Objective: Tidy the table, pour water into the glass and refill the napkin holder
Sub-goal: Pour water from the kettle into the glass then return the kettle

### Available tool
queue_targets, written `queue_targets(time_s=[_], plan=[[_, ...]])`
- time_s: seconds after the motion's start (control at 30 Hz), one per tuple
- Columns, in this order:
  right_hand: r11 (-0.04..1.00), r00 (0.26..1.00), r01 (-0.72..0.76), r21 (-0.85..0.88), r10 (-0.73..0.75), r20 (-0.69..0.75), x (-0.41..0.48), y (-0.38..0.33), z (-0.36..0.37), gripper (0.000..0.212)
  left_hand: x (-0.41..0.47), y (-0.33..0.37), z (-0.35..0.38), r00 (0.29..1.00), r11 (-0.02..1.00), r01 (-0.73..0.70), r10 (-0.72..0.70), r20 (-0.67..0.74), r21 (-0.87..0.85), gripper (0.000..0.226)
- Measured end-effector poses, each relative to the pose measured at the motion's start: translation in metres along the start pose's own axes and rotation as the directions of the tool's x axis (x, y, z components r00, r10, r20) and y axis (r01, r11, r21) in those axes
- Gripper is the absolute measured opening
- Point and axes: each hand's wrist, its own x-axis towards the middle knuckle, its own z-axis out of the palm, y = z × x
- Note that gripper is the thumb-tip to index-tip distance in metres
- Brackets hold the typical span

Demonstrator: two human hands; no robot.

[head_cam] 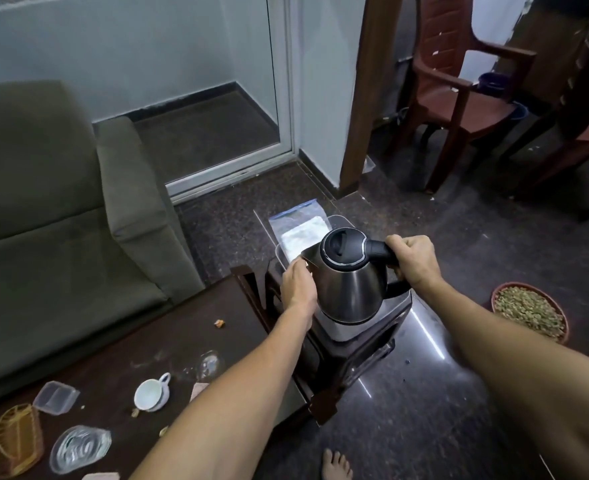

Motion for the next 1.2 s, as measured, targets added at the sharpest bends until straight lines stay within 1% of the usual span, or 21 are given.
queue_targets(time_s=[0.13, 0.4, 0.5, 0.63, 0.73, 0.8, 0.97, 1.1, 1.2], plan=[[0.999, 0.999, -0.047, -0.01, 0.047, 0.021, 0.026, 0.028, 0.002, 0.044, 0.012, -0.021, 0.022, 0.999, 0.998, 0.043, -0.044, -0.015, -0.039, 0.035], [0.993, 0.991, -0.118, -0.013, 0.119, 0.06, 0.061, 0.082, 0.012, 0.043, 0.033, -0.053, 0.049, 0.996, 0.996, 0.084, -0.086, -0.037, -0.043, 0.033], [0.989, 0.986, -0.149, -0.003, 0.149, 0.079, 0.069, 0.094, 0.013, 0.04, 0.041, -0.059, 0.055, 0.992, 0.992, 0.116, -0.118, -0.042, -0.049, 0.034], [0.982, 0.977, -0.19, 0.01, 0.188, 0.104, 0.075, 0.102, 0.014, 0.033, 0.048, -0.066, 0.06, 0.991, 0.99, 0.128, -0.13, -0.043, -0.056, 0.031], [0.979, 0.972, -0.203, 0.026, 0.198, 0.127, 0.081, 0.109, 0.015, 0.038, 0.051, -0.071, 0.06, 0.989, 0.99, 0.13, -0.134, -0.066, -0.06, 0.029], [0.977, 0.971, -0.213, 0.027, 0.208, 0.12, 0.086, 0.114, 0.015, 0.04, 0.052, -0.071, 0.061, 0.989, 0.989, 0.133, -0.137, -0.054, -0.061, 0.028], [0.969, 0.961, -0.241, 0.054, 0.23, 0.152, 0.093, 0.127, 0.013, 0.04, 0.055, -0.074, 0.06, 0.992, 0.992, 0.125, -0.125, -0.014, -0.014, 0.031], [0.967, 0.948, -0.253, 0.008, 0.246, 0.202, 0.096, 0.123, 0.009, 0.04, 0.055, -0.075, 0.059, 0.996, 0.995, 0.093, -0.092, -0.008, 0.038, 0.031], [0.965, 0.94, -0.262, -0.012, 0.258, 0.222, 0.094, 0.115, 0.005, 0.034, 0.053, -0.071, 0.054, 0.995, 0.992, 0.081, -0.086, 0.044, 0.099, 0.034]])
